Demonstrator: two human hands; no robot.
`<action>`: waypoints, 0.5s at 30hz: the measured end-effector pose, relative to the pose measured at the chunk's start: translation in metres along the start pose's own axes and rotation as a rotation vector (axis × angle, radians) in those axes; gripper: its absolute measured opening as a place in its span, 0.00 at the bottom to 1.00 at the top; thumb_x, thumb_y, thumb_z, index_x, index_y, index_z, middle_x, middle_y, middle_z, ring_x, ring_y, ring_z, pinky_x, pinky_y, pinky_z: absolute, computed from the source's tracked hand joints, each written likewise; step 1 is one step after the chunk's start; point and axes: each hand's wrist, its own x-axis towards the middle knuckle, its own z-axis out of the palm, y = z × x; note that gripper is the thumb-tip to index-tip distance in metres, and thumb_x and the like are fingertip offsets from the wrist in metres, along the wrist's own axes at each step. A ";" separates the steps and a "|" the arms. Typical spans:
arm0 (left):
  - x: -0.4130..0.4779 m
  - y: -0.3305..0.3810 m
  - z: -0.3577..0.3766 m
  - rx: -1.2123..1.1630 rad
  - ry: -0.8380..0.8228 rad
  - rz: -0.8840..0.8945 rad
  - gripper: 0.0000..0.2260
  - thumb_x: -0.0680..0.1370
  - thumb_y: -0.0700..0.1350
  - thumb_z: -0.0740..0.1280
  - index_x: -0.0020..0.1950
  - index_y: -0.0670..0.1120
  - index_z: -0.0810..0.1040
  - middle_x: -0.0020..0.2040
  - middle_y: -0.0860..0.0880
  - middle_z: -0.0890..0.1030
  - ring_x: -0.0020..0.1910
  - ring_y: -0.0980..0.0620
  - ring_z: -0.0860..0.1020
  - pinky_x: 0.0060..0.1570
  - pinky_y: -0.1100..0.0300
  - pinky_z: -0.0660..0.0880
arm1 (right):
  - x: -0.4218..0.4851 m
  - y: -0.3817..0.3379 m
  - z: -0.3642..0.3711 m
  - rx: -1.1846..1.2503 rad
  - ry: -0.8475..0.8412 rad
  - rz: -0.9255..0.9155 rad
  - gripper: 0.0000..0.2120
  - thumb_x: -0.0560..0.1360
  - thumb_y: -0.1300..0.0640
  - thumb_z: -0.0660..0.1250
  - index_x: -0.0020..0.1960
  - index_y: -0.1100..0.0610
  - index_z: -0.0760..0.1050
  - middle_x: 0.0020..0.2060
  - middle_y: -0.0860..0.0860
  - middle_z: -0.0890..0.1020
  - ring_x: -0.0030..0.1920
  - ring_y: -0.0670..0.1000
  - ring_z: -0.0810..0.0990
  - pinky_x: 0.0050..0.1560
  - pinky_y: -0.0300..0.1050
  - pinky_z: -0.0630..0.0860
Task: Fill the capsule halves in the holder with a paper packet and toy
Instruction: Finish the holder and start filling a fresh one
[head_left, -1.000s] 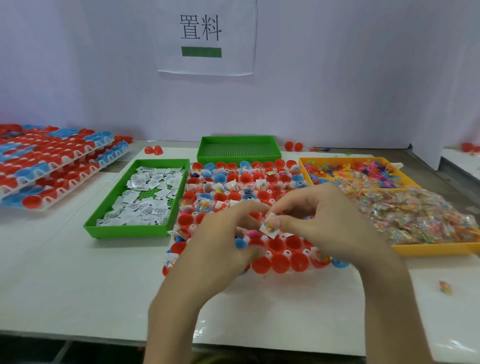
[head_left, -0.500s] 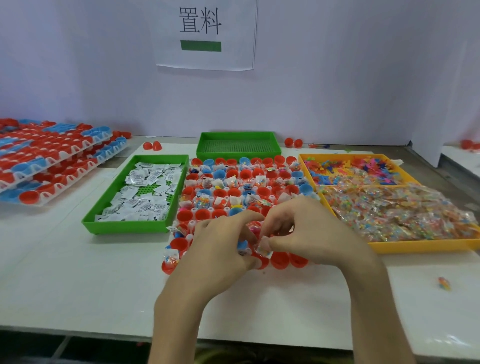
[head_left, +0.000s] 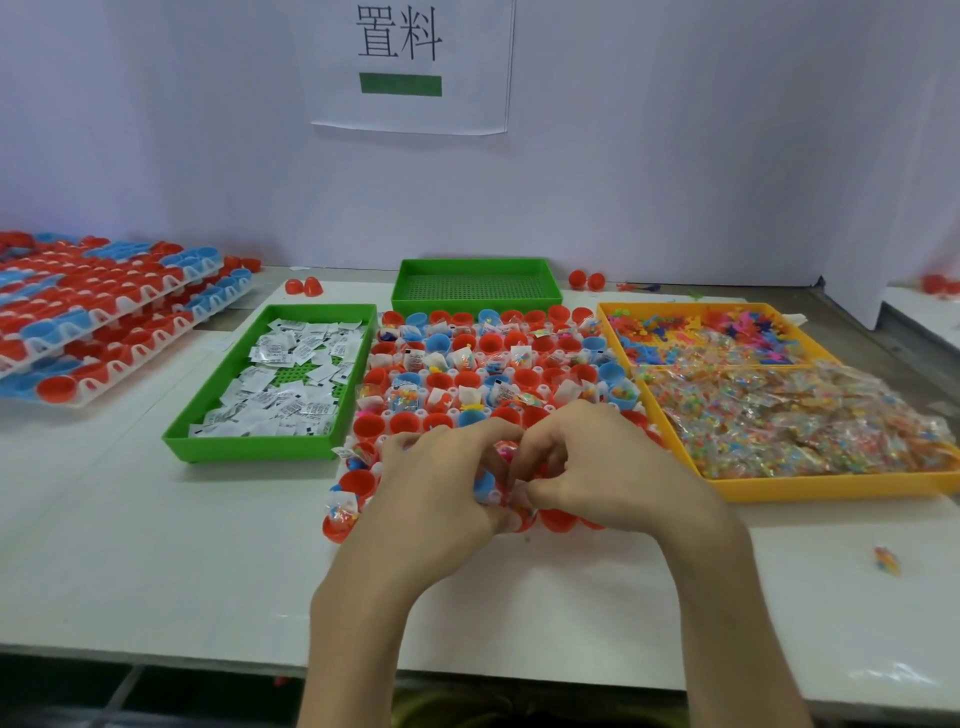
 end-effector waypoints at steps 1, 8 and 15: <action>0.000 0.000 0.000 0.004 -0.001 0.000 0.25 0.71 0.49 0.77 0.65 0.63 0.73 0.46 0.65 0.78 0.55 0.59 0.75 0.66 0.49 0.59 | 0.000 -0.001 0.000 -0.004 0.005 0.000 0.07 0.72 0.60 0.74 0.43 0.49 0.86 0.32 0.39 0.81 0.35 0.39 0.80 0.33 0.31 0.74; 0.001 0.000 0.000 0.006 0.033 -0.001 0.26 0.69 0.50 0.79 0.63 0.63 0.73 0.46 0.64 0.78 0.52 0.60 0.75 0.60 0.53 0.57 | -0.002 -0.003 -0.002 0.047 0.040 -0.032 0.12 0.68 0.65 0.74 0.41 0.48 0.82 0.35 0.45 0.85 0.37 0.41 0.83 0.42 0.41 0.83; 0.001 0.000 0.002 0.014 0.047 0.010 0.21 0.69 0.51 0.79 0.54 0.64 0.72 0.43 0.65 0.76 0.50 0.61 0.74 0.55 0.55 0.55 | -0.001 -0.005 0.000 0.040 0.029 -0.032 0.12 0.68 0.66 0.74 0.41 0.48 0.83 0.34 0.45 0.85 0.37 0.41 0.83 0.41 0.43 0.84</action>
